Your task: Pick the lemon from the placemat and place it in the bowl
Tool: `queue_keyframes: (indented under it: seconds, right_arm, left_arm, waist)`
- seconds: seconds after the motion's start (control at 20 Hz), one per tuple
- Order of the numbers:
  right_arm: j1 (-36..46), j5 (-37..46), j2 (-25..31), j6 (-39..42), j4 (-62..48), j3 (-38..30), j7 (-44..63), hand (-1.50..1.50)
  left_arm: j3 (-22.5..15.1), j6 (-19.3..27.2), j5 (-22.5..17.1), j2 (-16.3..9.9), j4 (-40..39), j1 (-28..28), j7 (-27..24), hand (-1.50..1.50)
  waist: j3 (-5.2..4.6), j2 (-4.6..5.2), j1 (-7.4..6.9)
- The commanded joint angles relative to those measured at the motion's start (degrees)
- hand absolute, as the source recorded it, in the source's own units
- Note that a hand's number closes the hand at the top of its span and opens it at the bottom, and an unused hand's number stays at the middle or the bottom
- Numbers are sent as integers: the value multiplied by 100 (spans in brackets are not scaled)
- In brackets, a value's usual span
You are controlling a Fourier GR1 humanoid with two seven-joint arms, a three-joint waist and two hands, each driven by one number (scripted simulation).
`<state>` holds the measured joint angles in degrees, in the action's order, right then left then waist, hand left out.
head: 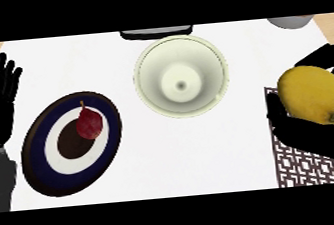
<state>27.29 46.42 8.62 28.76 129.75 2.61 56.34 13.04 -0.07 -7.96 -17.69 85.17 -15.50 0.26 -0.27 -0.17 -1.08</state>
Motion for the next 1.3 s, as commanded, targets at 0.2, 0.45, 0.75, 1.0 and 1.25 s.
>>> queue_keyframes:
  seconds: [0.2,0.45,0.75,1.0,1.25]
  right_arm:
    - [1841,371,-835,110,-2135,332,1017,150]
    - [2059,56,-854,-703,-3273,332,762,150]
    - [2175,447,-860,-1960,-4919,927,380,150]
    - [1808,664,-861,-2568,-5815,736,136,150]
    - [1954,34,-861,-3932,-6759,803,199,-150]
  left_arm:
    - [36,37,-2,-6,0,-91,55,0]
    - [-2,124,59,148,-8,-28,-121,0]
    - [-22,-22,101,84,-180,-6,-251,0]
    - [-9,124,142,59,-64,-162,-1,0]
    - [-194,143,217,302,-242,-186,-195,0]
  waist:
    - [14,27,-43]
    - [23,30,-5]
    - [22,48,-33]
    - [27,48,6]
    - [27,71,-58]
